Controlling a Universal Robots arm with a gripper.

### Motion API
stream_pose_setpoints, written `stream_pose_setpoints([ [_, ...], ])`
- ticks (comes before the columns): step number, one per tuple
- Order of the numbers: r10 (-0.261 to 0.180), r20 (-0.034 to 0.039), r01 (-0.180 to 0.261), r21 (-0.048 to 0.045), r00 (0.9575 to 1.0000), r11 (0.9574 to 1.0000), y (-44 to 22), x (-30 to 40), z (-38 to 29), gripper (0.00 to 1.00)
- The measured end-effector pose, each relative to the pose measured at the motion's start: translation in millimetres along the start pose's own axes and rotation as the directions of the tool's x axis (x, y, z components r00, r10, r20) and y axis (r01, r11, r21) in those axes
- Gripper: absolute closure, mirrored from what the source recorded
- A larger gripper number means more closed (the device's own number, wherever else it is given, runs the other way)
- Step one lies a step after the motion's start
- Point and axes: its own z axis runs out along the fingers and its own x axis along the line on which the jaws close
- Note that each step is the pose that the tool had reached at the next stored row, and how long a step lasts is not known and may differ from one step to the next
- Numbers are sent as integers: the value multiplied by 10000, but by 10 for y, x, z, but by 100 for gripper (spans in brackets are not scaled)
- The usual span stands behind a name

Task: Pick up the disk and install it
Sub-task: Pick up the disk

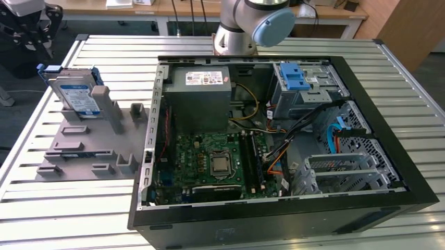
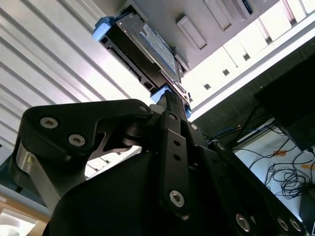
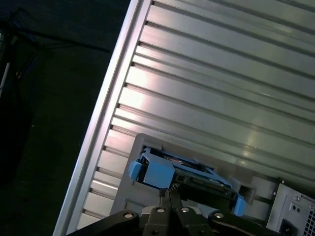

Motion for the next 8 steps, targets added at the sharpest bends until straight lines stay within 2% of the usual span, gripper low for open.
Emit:
stream_pose_setpoints([
  [8,-806,-24,806,-3,9967,9967,0,0,1,89],
])
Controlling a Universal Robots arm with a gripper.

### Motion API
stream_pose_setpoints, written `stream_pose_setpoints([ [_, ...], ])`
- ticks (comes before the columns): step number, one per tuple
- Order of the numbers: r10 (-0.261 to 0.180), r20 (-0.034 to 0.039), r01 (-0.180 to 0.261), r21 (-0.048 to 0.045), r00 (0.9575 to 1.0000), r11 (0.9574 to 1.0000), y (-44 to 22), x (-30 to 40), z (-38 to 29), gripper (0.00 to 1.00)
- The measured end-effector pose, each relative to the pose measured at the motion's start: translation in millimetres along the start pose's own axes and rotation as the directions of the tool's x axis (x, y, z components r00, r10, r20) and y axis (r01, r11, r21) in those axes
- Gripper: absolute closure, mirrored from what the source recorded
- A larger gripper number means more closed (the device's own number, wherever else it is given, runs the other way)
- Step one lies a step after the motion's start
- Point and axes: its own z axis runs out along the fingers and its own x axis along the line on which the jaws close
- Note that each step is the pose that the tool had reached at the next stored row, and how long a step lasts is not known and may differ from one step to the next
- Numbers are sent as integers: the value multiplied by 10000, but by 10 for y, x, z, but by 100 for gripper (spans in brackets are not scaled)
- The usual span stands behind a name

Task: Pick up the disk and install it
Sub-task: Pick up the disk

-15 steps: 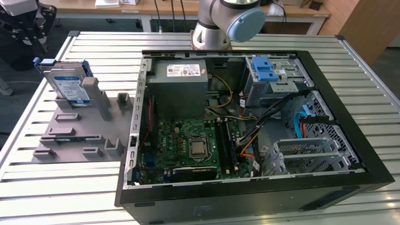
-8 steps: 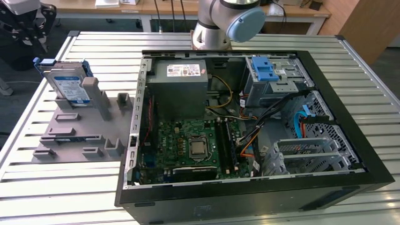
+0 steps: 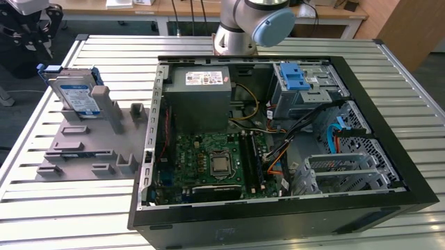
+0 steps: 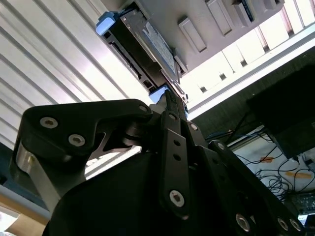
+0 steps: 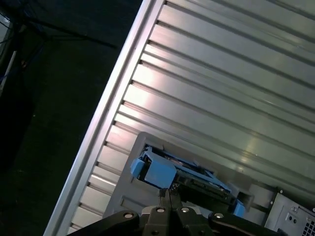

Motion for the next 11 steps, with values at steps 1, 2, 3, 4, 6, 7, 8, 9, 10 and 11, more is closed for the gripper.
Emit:
stream_pose_setpoints([
  [1,-93,-3,93,0,10000,10000,0,0,0,89],
  [2,-187,-5,187,0,9998,9998,0,0,0,89],
  [3,-284,-9,284,0,9996,9996,0,0,0,89],
  [4,-374,-11,374,-1,9993,9993,0,0,0,89],
  [6,-561,-17,561,-1,9984,9984,0,0,1,89],
  [7,-652,-20,652,-2,9979,9979,0,0,0,89],
  [8,-740,-23,740,-2,9973,9973,0,0,0,89],
  [9,-836,-25,836,-2,9965,9965,0,0,0,89],
  [10,-929,-28,929,-3,9957,9957,0,0,1,89],
  [11,-1029,-31,1029,-3,9947,9947,0,0,1,89],
])
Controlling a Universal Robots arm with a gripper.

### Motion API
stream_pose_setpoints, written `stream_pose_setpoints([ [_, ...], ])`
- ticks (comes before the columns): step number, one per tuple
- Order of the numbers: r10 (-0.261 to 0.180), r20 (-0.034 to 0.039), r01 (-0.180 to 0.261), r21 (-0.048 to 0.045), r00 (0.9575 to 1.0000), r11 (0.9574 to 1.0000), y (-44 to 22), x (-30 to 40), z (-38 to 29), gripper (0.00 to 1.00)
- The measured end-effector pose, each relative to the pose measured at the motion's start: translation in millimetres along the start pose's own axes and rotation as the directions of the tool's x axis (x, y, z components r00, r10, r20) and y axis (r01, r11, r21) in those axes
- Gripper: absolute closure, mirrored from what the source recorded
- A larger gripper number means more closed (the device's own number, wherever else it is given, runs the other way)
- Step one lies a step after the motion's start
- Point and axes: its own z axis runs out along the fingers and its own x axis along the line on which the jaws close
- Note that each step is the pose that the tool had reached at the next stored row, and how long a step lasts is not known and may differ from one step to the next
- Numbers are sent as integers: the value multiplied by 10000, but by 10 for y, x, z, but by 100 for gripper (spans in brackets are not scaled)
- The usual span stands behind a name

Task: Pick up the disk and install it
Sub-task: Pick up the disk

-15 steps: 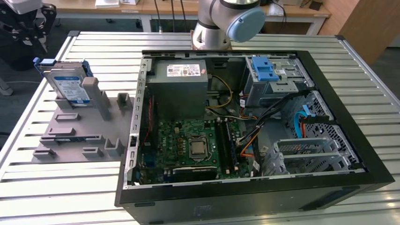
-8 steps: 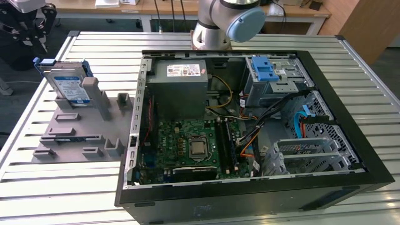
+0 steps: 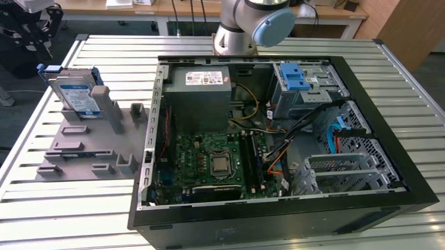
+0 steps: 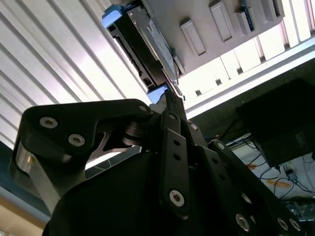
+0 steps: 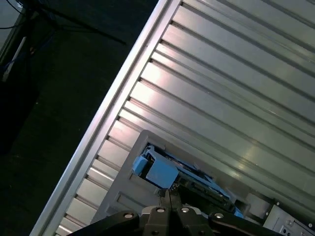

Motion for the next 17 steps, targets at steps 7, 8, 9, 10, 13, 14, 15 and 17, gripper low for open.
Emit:
stream_pose_setpoints([
  [7,-692,-21,692,-2,9976,9976,0,0,0,89],
  [8,-790,-24,790,-2,9969,9969,0,0,0,89],
  [9,-891,-26,891,-2,9960,9960,0,0,1,89],
  [10,-990,-30,990,-3,9951,9951,0,0,1,89],
  [13,-1294,-39,1294,-4,9916,9916,0,0,1,89],
  [14,-1396,-42,1396,-5,9902,9902,0,0,1,89],
  [15,-1495,-45,1495,-6,9887,9888,0,0,1,89],
  [17,-1697,-51,1697,-7,9855,9855,0,0,1,89],
])
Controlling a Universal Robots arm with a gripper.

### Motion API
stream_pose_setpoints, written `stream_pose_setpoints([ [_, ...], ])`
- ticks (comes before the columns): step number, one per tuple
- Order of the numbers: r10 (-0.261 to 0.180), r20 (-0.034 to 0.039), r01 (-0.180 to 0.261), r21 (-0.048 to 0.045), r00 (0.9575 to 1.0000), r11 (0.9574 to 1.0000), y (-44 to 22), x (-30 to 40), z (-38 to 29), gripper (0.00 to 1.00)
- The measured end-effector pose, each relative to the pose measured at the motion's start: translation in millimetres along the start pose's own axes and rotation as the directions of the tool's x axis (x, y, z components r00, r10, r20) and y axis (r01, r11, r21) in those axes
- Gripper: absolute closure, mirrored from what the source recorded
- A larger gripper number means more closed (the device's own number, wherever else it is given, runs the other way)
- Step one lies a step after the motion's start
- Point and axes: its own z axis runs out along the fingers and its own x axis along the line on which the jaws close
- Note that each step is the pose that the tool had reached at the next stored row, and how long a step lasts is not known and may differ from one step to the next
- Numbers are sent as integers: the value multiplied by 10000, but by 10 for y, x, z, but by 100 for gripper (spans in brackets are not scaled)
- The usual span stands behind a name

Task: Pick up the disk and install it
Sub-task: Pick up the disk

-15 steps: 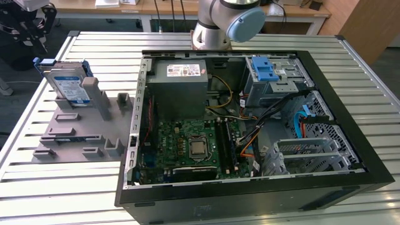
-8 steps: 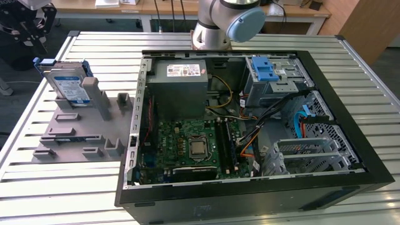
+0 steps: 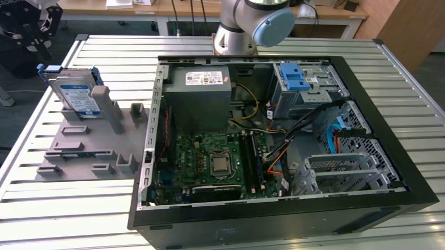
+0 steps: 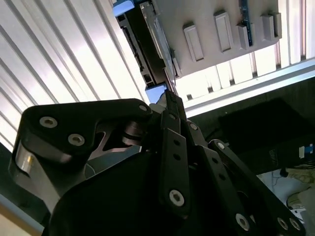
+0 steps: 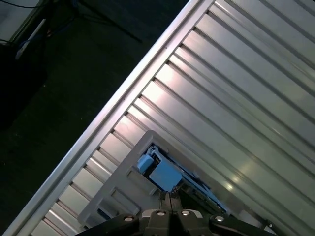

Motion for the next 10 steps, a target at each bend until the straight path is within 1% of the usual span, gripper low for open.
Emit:
stream_pose_setpoints([
  [5,-505,-15,505,-1,9987,9987,0,0,1,89],
  [10,-1034,-31,1034,-3,9946,9946,0,0,1,89],
])
